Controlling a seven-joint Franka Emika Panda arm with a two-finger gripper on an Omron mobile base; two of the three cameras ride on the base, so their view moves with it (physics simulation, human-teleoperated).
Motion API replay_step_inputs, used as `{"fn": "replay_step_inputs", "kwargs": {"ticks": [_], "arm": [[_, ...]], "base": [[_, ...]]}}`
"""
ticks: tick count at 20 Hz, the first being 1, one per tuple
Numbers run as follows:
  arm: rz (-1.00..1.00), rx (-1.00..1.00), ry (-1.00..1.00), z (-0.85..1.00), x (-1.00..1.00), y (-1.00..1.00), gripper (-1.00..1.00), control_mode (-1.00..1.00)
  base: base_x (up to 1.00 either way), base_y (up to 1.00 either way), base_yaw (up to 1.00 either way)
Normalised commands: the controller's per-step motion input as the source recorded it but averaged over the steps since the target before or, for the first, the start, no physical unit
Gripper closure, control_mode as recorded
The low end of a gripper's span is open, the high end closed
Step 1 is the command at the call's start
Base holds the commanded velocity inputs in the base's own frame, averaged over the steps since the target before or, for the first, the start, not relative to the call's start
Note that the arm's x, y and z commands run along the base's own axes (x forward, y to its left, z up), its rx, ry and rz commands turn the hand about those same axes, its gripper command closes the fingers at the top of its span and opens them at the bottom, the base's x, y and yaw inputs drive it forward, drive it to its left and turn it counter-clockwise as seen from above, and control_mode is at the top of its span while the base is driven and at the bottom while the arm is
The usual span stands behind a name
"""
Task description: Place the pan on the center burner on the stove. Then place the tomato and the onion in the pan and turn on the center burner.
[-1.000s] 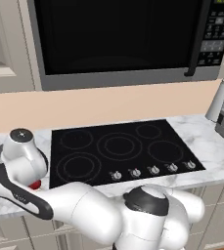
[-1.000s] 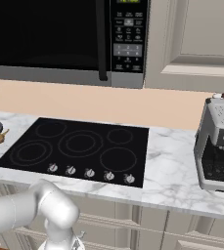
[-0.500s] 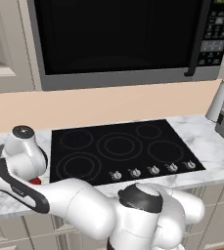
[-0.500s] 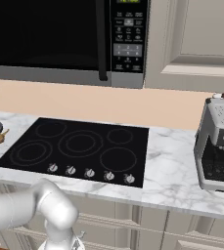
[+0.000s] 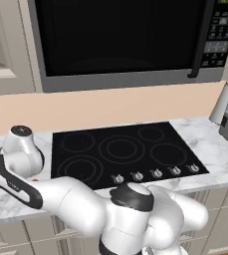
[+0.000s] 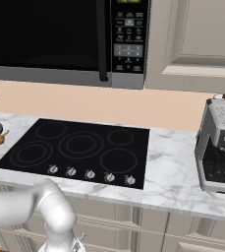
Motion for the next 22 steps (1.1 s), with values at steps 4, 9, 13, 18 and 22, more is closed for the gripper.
{"fn": "replay_step_inputs", "kwargs": {"ticks": [4,9,13,18,22], "arm": [[-0.02,0.0,0.08,-0.16,0.01,0.28,-1.0,-1.0],[-0.02,0.0,0.04,-0.19,0.0,0.22,-1.0,-1.0],[-0.02,0.0,0.0,-0.16,0.0,0.15,-1.0,-1.0],[-0.02,0.0,0.0,-0.18,0.01,0.11,-1.0,-1.0],[-0.02,0.0,0.0,-0.17,0.04,0.05,-1.0,-1.0]], "base": [[0.0,0.0,0.0],[0.0,0.0,0.0],[0.0,0.0,0.0],[0.0,0.0,0.0],[0.0,0.0,0.0]]}}
